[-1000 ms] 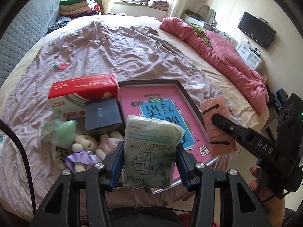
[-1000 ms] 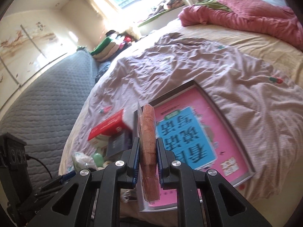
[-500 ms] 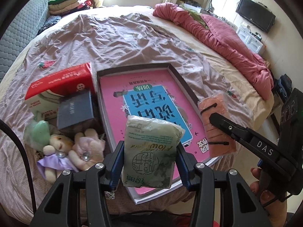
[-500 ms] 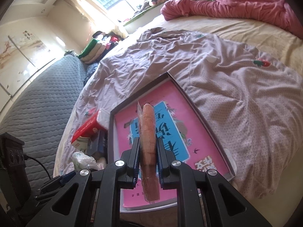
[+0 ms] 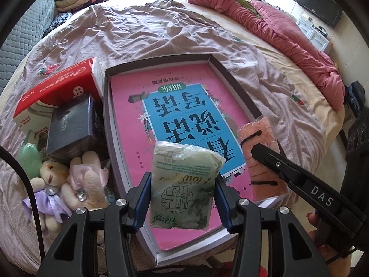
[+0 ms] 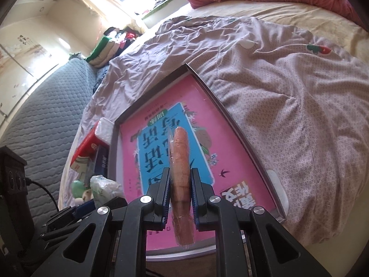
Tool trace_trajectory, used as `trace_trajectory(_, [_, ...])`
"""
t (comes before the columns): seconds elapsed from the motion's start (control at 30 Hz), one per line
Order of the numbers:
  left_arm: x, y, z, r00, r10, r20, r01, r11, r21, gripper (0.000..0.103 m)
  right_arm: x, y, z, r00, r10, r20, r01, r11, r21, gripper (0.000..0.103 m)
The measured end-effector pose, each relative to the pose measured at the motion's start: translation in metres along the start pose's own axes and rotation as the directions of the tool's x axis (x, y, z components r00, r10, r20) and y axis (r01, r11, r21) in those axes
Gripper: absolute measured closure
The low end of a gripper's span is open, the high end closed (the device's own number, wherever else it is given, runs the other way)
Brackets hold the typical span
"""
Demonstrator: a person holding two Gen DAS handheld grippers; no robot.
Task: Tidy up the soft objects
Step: 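Carry the pink towel and white tissue pack with both grippers onto the pink book tray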
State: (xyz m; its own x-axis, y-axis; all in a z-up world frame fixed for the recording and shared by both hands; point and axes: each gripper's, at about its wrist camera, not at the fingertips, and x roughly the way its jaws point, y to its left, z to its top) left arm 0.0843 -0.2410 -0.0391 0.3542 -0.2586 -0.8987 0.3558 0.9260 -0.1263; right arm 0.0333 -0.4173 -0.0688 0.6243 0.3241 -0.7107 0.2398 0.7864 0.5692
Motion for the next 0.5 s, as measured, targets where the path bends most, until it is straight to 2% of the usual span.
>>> trace_trajectory(0.5, [0.027, -0.004, -0.004, 0.998, 0.035, -0.048, -0.034, 0.999, 0.006, 0.052, 0.013, -0.010, -0.004, 0.997, -0.065, -0.028, 0.065, 0.998, -0.014, 0.083])
